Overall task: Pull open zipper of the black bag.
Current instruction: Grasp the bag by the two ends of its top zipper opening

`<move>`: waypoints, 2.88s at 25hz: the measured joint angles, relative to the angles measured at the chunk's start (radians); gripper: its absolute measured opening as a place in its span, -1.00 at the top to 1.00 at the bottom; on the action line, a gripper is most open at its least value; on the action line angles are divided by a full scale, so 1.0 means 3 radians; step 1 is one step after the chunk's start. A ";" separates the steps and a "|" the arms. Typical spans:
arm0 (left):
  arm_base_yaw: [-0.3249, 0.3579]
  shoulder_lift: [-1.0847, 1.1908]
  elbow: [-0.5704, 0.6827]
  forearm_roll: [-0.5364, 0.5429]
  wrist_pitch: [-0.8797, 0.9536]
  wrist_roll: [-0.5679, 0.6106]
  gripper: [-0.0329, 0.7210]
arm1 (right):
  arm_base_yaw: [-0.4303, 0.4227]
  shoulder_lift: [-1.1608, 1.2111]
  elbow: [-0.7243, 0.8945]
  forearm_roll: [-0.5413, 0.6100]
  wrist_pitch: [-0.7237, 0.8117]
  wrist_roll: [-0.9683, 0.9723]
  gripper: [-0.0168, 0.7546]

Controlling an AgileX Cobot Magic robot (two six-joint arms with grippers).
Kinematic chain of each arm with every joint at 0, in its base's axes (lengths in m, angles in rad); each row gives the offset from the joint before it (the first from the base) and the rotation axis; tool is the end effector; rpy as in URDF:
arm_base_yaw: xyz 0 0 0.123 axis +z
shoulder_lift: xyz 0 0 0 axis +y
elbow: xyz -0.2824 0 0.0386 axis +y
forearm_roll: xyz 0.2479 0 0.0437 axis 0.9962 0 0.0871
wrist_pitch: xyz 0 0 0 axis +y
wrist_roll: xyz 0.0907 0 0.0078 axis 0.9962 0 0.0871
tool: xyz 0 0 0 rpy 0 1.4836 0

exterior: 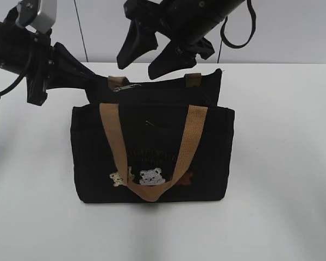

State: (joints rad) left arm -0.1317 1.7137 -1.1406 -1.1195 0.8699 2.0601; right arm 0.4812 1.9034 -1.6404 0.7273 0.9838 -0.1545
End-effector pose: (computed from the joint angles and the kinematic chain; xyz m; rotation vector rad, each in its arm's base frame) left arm 0.3368 -0.1078 0.2451 1.5424 1.6323 -0.4431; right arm 0.3481 0.2387 0.2905 -0.4642 2.6385 1.0339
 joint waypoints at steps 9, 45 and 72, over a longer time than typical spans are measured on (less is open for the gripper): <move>0.0000 0.0000 0.0000 0.0000 -0.0032 0.0000 0.77 | 0.0000 0.0073 -0.0001 0.0000 0.0094 0.0098 -0.29; 0.0000 0.0006 0.0000 -0.0071 -0.0098 -0.0025 0.77 | 0.0000 0.0416 -0.0018 0.0450 -0.0248 0.0010 0.27; 0.0000 0.0006 0.0000 0.0002 -0.0040 -0.0026 0.77 | -0.0003 0.0036 -0.0018 -0.0521 -0.0192 0.0058 0.98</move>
State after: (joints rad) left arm -0.1317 1.7156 -1.1406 -1.1188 0.8580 2.0524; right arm 0.4802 1.9142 -1.6458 0.5712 0.9263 -0.1372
